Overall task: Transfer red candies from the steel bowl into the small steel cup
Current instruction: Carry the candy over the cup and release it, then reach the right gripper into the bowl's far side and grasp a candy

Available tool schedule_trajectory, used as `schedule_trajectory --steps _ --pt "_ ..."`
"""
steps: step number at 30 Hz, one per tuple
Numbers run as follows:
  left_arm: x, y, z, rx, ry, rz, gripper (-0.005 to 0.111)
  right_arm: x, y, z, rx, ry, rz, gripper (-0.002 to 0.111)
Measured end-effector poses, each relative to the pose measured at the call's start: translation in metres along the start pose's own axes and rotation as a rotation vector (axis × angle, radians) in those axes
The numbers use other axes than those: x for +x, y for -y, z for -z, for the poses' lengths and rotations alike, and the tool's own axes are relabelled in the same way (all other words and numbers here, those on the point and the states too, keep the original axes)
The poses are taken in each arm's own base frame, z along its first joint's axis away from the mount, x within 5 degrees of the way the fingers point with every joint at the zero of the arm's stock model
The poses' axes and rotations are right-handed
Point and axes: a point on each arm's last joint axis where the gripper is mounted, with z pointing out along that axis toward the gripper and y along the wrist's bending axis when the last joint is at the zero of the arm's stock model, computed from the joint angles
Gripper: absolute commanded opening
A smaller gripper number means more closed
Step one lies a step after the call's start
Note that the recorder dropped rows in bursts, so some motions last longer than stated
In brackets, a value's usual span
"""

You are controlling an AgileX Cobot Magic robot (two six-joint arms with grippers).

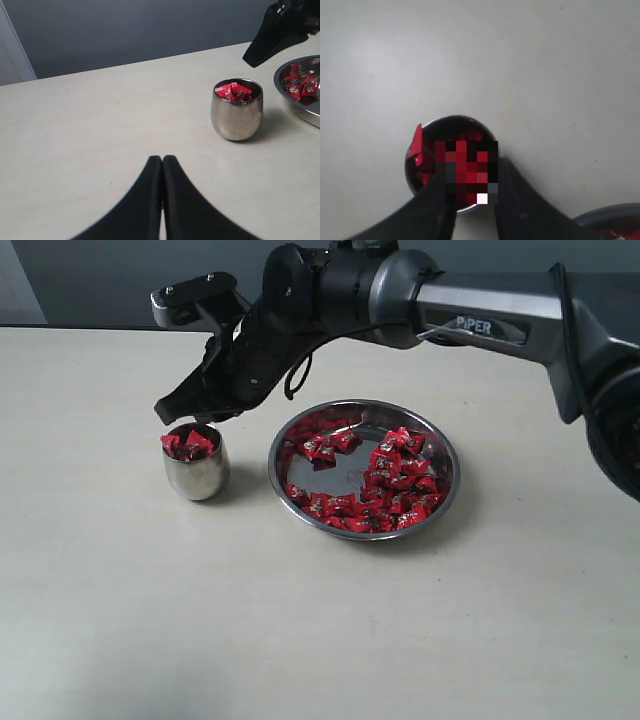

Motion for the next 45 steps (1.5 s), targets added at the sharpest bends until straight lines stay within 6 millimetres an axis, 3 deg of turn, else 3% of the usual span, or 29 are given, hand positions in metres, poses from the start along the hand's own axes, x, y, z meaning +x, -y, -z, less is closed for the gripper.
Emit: schedule_trajectory --steps 9,15,25,32,38,45 --pt "0.0 0.0 0.0 0.0 0.0 0.0 0.0 -0.019 -0.001 0.043 0.044 0.085 -0.003 0.026" --pt "0.0 0.0 0.0 0.0 0.0 0.0 0.0 -0.013 0.022 0.049 0.072 0.031 -0.043 0.026" --pt "0.0 0.0 0.0 0.0 0.0 0.0 0.0 0.027 0.067 0.041 0.114 -0.117 -0.154 0.026" --pt "0.0 0.0 0.0 0.0 0.0 0.0 0.0 0.061 0.078 0.028 0.128 -0.203 -0.197 0.026" --pt "0.0 0.0 0.0 0.0 0.0 0.0 0.0 0.094 0.095 0.028 0.126 -0.34 -0.262 0.026" --pt "0.0 0.0 0.0 0.0 0.0 0.0 0.0 0.102 0.091 0.03 0.057 -0.418 -0.287 0.026"
